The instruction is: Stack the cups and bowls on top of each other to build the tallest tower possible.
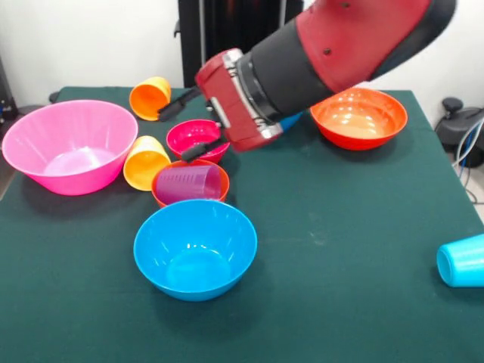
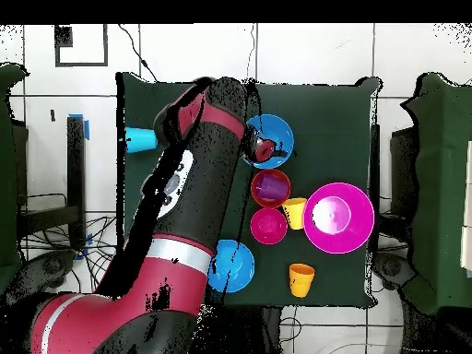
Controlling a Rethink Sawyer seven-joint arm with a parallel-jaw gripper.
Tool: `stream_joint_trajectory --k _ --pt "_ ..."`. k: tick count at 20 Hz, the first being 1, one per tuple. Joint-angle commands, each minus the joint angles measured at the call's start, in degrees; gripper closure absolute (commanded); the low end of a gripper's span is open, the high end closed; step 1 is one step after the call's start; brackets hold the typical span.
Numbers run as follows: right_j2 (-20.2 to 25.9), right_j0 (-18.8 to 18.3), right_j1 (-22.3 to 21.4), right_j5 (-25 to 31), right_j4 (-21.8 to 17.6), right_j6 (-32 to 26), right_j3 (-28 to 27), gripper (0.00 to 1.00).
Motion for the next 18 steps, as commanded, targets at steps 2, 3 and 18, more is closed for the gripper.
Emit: stream_joint_trajectory --k 2,3,18 --pt "2.37 1.49 5.74 -5.54 -3.14 5.47 7.99 0.00" --pt "2.37 1.80 6.30 -5.35 -2.68 6.61 7.80 0.00" --pt "-0.06 5.97 11.98 -2.01 1.79 15.84 5.47 0.00"
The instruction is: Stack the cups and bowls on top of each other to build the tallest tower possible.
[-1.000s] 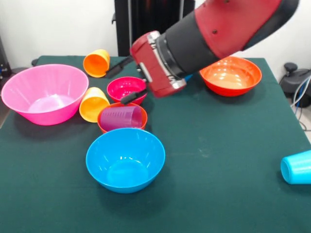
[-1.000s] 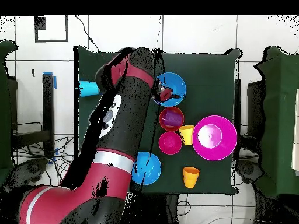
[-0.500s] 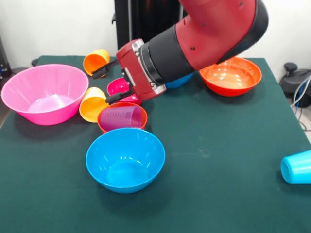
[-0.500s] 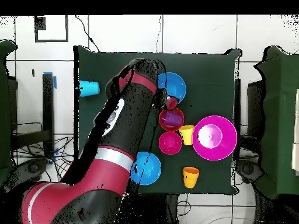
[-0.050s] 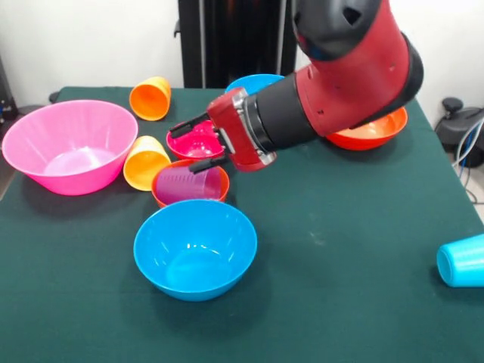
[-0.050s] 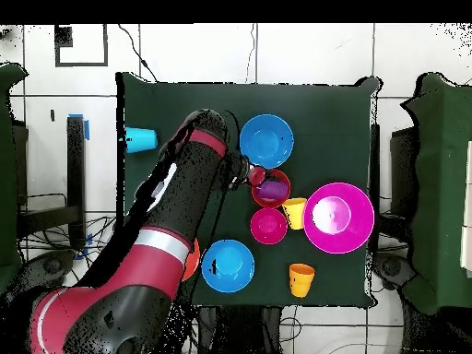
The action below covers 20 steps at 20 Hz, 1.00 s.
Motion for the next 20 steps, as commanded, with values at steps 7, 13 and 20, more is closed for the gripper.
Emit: stream_joint_trajectory --k 7,13,20 --pt "1.85 1.77 5.35 -1.00 3.57 16.93 0.75 0.00" --pt "1.56 2.28 5.34 -1.98 4.12 16.74 1.65 0.00" --pt "1.87 2.76 5.44 -3.27 4.97 17.57 2.59 0.00"
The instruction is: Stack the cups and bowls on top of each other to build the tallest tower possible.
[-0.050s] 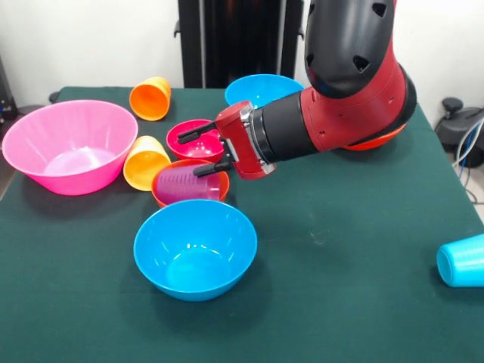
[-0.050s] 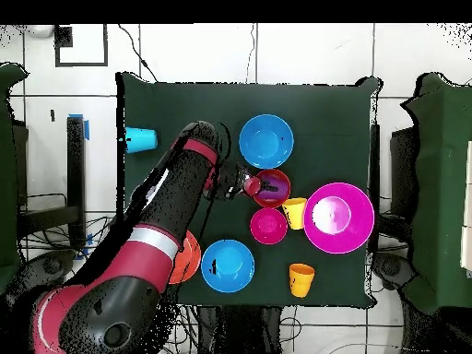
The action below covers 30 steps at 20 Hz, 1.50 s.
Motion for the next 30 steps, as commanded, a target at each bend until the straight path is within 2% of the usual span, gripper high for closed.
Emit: stream_joint_trajectory --k 1,7,25,30 --pt "4.37 1.08 0.76 -3.36 3.87 14.76 2.54 0.00" --pt "5.14 2.70 -0.86 -1.29 6.06 14.77 3.41 0.00" --pt "2.66 4.45 1.25 1.17 9.50 14.80 0.68 0.00" --pt "1.95 4.44 2.52 -0.05 9.56 15.19 0.46 0.00"
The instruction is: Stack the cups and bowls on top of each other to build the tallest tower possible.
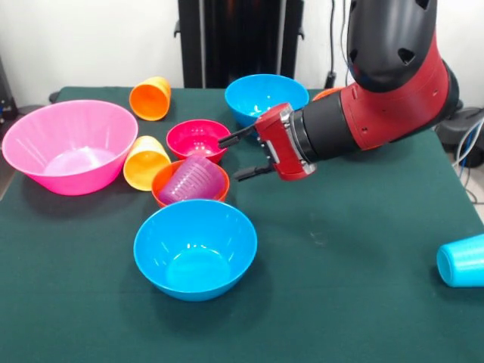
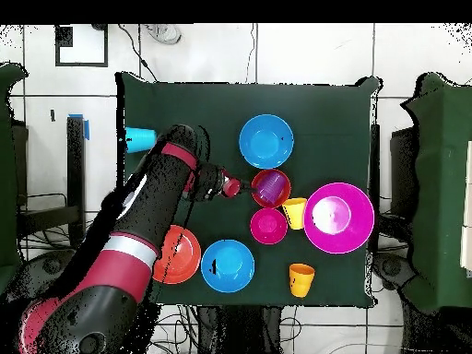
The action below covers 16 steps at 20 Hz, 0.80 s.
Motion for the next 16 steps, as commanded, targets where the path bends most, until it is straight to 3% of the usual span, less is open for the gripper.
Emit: stream_joint_trajectory --k 1,6,9,16 --pt "2.80 0.71 2.34 -0.34 2.71 14.57 0.31 0.00" --pt "1.84 0.76 2.64 -4.15 1.93 15.34 1.72 0.00" --pt "0.72 1.13 4.41 -7.53 1.46 19.00 1.40 0.00" --pt "-2.06 4.44 6.12 -23.28 2.68 35.89 8.99 0.00"
